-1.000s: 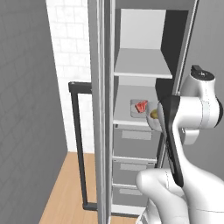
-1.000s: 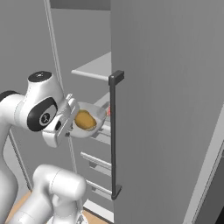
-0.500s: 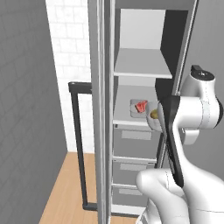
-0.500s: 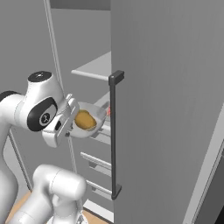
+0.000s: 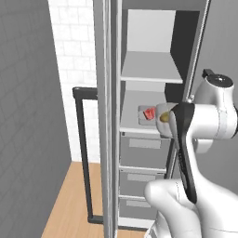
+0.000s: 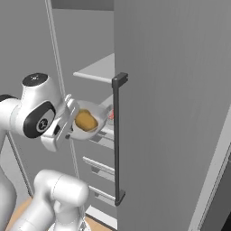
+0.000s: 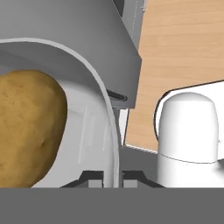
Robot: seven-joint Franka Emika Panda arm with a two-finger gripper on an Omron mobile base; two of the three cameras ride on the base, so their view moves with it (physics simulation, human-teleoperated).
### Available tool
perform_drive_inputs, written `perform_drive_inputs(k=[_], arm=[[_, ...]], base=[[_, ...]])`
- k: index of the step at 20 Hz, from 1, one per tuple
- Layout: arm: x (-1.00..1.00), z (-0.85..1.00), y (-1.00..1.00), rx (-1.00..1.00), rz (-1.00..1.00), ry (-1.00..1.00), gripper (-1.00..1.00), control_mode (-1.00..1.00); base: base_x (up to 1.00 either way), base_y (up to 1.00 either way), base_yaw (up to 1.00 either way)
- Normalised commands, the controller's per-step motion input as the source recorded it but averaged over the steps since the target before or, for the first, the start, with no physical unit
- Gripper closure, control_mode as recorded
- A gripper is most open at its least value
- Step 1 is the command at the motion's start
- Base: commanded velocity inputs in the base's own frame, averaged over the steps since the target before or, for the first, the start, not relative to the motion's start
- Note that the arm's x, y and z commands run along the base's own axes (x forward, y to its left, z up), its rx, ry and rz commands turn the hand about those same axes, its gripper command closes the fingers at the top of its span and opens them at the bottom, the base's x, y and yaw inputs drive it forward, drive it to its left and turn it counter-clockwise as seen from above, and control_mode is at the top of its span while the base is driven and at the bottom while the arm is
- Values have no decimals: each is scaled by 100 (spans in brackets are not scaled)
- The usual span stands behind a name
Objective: Take the meat container that has the steak and place it on the second highest rack of the freezer. Then take the vegetable container that has the potatos and place it on the highest rack of the freezer.
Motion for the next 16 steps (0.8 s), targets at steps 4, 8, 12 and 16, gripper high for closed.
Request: perform_drive_inputs(k=[4,8,12,16], arm=[[-11,62,9,0,0,-25,100,-100],[9,77,23,0,0,-8,100,-100],[13,64,28,-3,0,-10,100,-100],[17,49,22,-4,0,-10,100,-100]], base=[[0,0,0],[0,0,0],[0,0,0],[0,0,0]])
